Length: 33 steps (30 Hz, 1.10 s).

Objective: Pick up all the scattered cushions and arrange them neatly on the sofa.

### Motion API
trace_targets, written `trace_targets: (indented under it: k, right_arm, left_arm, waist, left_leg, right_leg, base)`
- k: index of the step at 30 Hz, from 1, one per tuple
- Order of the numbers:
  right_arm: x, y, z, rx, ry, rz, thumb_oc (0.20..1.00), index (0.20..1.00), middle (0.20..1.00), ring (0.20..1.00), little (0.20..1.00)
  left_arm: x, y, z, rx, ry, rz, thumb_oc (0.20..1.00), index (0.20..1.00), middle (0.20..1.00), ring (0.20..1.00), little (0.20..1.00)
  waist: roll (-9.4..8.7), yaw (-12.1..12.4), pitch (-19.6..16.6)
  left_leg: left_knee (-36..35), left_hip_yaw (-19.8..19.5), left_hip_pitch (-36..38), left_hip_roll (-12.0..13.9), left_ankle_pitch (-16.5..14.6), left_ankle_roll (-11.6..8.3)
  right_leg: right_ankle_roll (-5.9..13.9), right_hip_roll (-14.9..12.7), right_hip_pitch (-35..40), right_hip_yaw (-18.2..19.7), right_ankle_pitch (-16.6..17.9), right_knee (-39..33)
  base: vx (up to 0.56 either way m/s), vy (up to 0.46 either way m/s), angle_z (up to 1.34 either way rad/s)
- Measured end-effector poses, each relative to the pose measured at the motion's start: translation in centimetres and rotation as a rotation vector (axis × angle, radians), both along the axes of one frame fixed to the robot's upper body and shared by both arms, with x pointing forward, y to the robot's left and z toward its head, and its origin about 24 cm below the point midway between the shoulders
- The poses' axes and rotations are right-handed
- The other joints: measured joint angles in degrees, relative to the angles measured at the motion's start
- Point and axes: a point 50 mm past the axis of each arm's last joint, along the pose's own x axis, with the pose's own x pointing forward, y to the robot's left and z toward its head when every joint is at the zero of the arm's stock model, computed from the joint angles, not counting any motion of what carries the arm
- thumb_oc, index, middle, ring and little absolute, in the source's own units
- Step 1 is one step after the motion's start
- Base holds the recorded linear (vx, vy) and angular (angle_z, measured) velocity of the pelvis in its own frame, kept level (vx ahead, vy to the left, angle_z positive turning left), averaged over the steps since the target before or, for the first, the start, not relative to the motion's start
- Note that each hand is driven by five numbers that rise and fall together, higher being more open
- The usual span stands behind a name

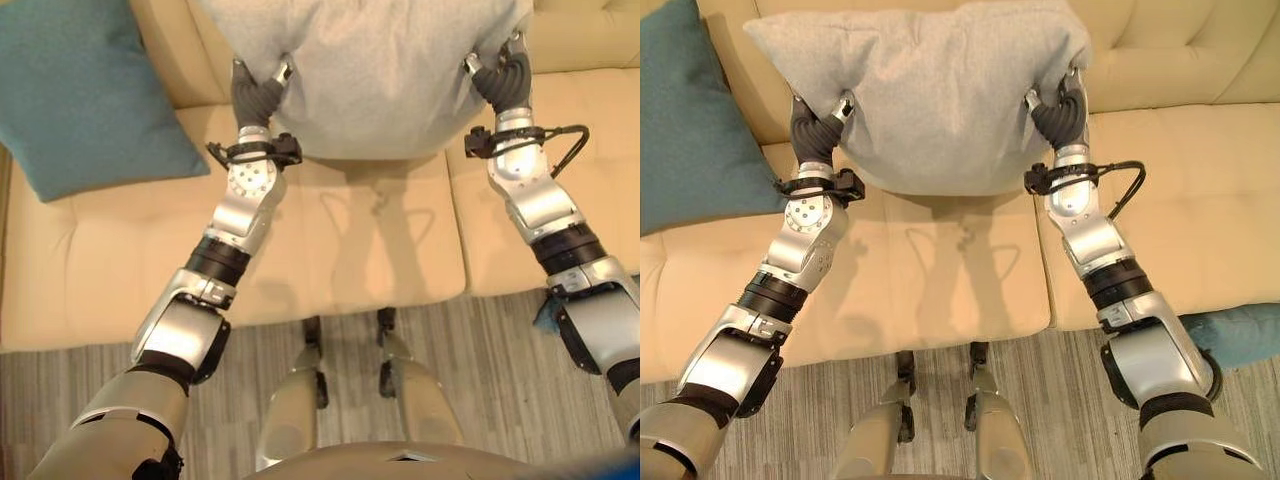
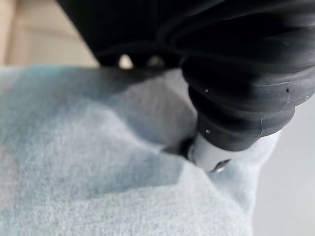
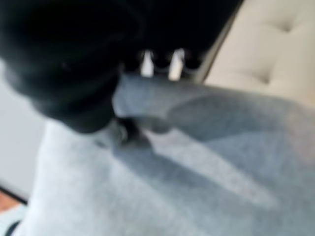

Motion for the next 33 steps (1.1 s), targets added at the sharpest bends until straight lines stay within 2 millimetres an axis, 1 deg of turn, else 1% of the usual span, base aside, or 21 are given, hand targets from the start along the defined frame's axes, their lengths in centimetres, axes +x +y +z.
trace_targets:
  k: [4,7,9,12,13,14,16,17,18,21,24,25,26,28,29,30,32,33]
  right_arm:
    - [0.4,-0.5,-0.7,0.014,0.034,-0.022,0.200,0.200,0.200,0.200,0.200]
    - [0.7,-1.0,-1.1,0.019,0.058,-0.045,0.200,0.200,0.200,0.200,0.200]
    - [0.9,-1.3,-1.2,0.024,0.070,-0.058,0.200,0.200,0.200,0.200,0.200]
    - [1.5,-1.2,0.0,0.016,0.059,-0.076,0.200,0.200,0.200,0.200,0.200]
    - [1.7,-1.1,1.0,0.012,0.039,-0.080,0.200,0.200,0.200,0.200,0.200]
    - [1.7,-1.1,1.2,0.011,0.033,-0.084,0.200,0.200,0.200,0.200,0.200]
    - [2.2,-1.0,2.0,-0.015,0.031,-0.118,0.200,0.200,0.200,0.200,0.200]
    - [2.2,-0.9,2.6,-0.015,0.016,-0.121,0.341,0.341,0.341,0.341,0.341]
    - [2.5,-0.9,3.2,-0.030,0.007,-0.148,1.000,1.000,1.000,1.000,1.000]
    - [3.2,-0.6,5.1,-0.068,-0.005,-0.224,1.000,1.000,1.000,1.000,1.000]
    - [3.6,0.3,5.7,-0.080,-0.005,-0.265,1.000,1.000,1.000,1.000,1.000]
    - [3.8,0.5,5.9,-0.095,0.002,-0.286,1.000,1.000,1.000,1.000,1.000]
    - [3.8,0.8,6.5,-0.114,-0.001,-0.301,1.000,1.000,1.000,1.000,1.000]
    - [3.7,0.9,7.2,-0.116,-0.020,-0.303,1.000,1.000,1.000,1.000,1.000]
    - [3.6,0.6,7.8,-0.115,-0.032,-0.315,1.000,1.000,1.000,1.000,1.000]
    - [3.5,0.2,8.1,-0.119,-0.039,-0.329,1.000,1.000,1.000,1.000,1.000]
    - [3.3,-1.1,8.4,-0.138,-0.044,-0.366,1.000,1.000,1.000,1.000,1.000]
    - [3.2,-1.7,8.6,-0.141,-0.046,-0.382,1.000,1.000,1.000,1.000,1.000]
  left_arm:
    - [0.0,-0.6,-0.3,0.006,0.009,-0.015,0.200,0.200,0.200,0.200,0.200]
    - [-0.1,-1.0,-0.4,-0.004,0.012,-0.029,0.200,0.200,0.200,0.200,0.200]
    - [-0.1,-1.3,-0.4,-0.006,0.003,-0.039,0.200,0.200,0.200,0.200,0.200]
    - [0.1,-1.4,-0.1,-0.019,-0.027,-0.035,0.200,0.200,0.200,0.200,0.200]
    - [0.1,-1.6,0.6,-0.028,-0.041,-0.045,0.200,0.200,0.200,0.200,0.200]
    - [0.3,-1.6,0.9,-0.033,-0.045,-0.044,0.200,0.200,0.200,0.200,0.200]
    - [1.2,-1.6,1.8,-0.015,-0.038,-0.021,0.200,0.200,0.200,0.200,0.200]
    - [1.3,-1.5,2.5,-0.015,-0.052,-0.019,0.379,0.379,0.379,0.379,0.379]
    - [1.6,-1.5,3.2,-0.001,-0.058,-0.005,1.000,1.000,1.000,1.000,1.000]
    - [2.4,-1.6,5.6,0.041,-0.079,0.039,1.000,1.000,1.000,1.000,1.000]
    - [2.8,-1.6,7.4,0.083,-0.080,0.087,1.000,1.000,1.000,1.000,1.000]
    - [3.0,-1.2,8.0,0.120,-0.078,0.115,1.000,1.000,1.000,1.000,1.000]
    - [3.3,-0.5,8.7,0.182,-0.073,0.160,1.000,1.000,1.000,1.000,1.000]
    - [3.4,0.8,9.6,0.219,-0.078,0.208,1.000,1.000,1.000,1.000,1.000]
    - [3.1,2.0,10.6,0.244,-0.099,0.248,1.000,1.000,1.000,1.000,1.000]
    - [3.0,2.6,11.1,0.262,-0.112,0.270,1.000,1.000,1.000,1.000,1.000]
    - [2.8,3.0,11.9,0.275,-0.132,0.285,1.000,1.000,1.000,1.000,1.000]
    - [2.6,3.5,12.3,0.285,-0.141,0.301,1.000,1.000,1.000,1.000,1.000]
  waist:
    - [0.13,0.2,1.1]
    - [0.12,0.2,1.1]
    - [0.12,0.6,1.1]
    - [0.09,1.1,1.2]
    - [0.09,1.1,1.2]
    - [0.09,1.3,1.2]
    - [0.10,1.3,1.2]
    - [0.10,1.3,1.2]
    - [0.10,1.3,1.2]
    - [0.13,1.6,1.3]
    - [0.39,1.9,1.4]
    - [0.63,1.9,1.5]
    - [0.98,1.8,1.8]
    - [1.39,2.1,2.0]
    - [1.74,2.2,2.2]
    - [1.94,2.4,2.3]
    - [2.34,3.2,2.5]
    - [2.47,3.2,2.6]
  left_leg:
    - [0.0,-0.7,-0.4,0.1,0.0,-0.01]
    - [0.2,-1.4,-2.5,0.0,0.0,-0.02]
    - [0.3,-1.4,-4.4,-0.2,0.3,-0.19]
    - [0.3,-1.6,-5.3,-0.2,0.6,-0.18]
    - [0.3,-1.8,-5.9,-0.2,0.8,-0.36]
    - [0.3,-2.0,-6.2,-0.2,0.9,-0.40]
    - [0.3,-2.7,-6.9,-0.2,1.2,-0.66]
    - [0.3,-2.8,-7.4,-0.1,1.4,-0.65]
    - [0.3,-2.9,-7.8,-0.1,1.6,-0.73]
    - [0.3,-3.1,-8.9,0.0,2.2,-1.28]
    - [0.3,-3.3,-9.0,0.2,2.4,-1.31]
    - [0.3,-3.4,-9.1,0.2,2.4,-1.32]
    - [0.3,-3.4,-9.1,0.3,2.5,-1.32]
    - [0.3,-3.4,-9.1,0.3,2.5,-1.36]
    - [0.3,-3.5,-9.1,0.3,2.6,-1.47]
    - [0.3,-3.5,-9.1,0.3,2.7,-1.62]
    - [0.3,-4.1,-9.0,0.3,2.9,-1.83]
    - [0.3,-4.6,-9.0,0.3,3.0,-1.90]
  right_leg:
    - [-0.02,0.1,-0.1,-0.7,0.0,0.0]
    - [-0.01,-0.1,-1.9,-1.2,-0.1,0.0]
    - [-0.02,-0.3,-3.7,-1.2,-0.1,0.0]
    - [-0.18,-0.3,-4.5,-1.3,0.1,0.0]
    - [-0.18,-0.3,-5.0,-1.4,0.1,0.0]
    - [-0.18,-0.3,-5.3,-1.5,0.1,0.0]
    - [-0.32,-0.2,-5.8,-1.8,0.2,0.0]
    - [-0.49,-0.2,-6.2,-1.8,0.3,0.0]
    - [-0.68,-0.2,-6.6,-2.0,0.4,0.0]
    - [-1.08,-0.1,-7.5,-2.5,0.7,0.0]
    - [-1.12,0.1,-7.6,-2.8,0.8,0.0]
    - [-1.17,0.1,-7.6,-2.9,0.8,0.0]
    - [-1.24,0.1,-7.6,-2.9,0.9,0.0]
    - [-1.27,0.1,-7.6,-2.9,0.9,0.0]
    - [-1.28,0.1,-7.6,-3.0,0.9,0.0]
    - [-1.29,0.1,-7.6,-3.0,0.9,0.0]
    - [-1.30,0.1,-7.2,-3.2,0.9,0.0]
    - [-1.30,0.1,-7.0,-3.4,0.9,0.0]
  base:
    - [0.00,-0.010,0.06]
    - [-0.01,-0.017,0.10]
    - [0.00,-0.004,0.02]
    - [0.00,-0.009,0.01]
    - [-0.01,-0.026,0.05]
    - [-0.01,-0.014,0.07]
    - [0.00,0.002,0.08]
    - [-0.01,-0.004,0.07]
    - [-0.02,-0.003,0.05]
    - [-0.02,0.007,0.04]
    - [0.00,0.003,0.01]
    - [0.00,0.000,0.00]
    - [0.00,0.000,0.00]
    - [0.00,0.000,0.00]
    - [0.00,0.000,0.00]
    - [0.02,0.012,0.04]
    - [0.02,0.009,0.08]
    - [0.02,0.011,0.12]
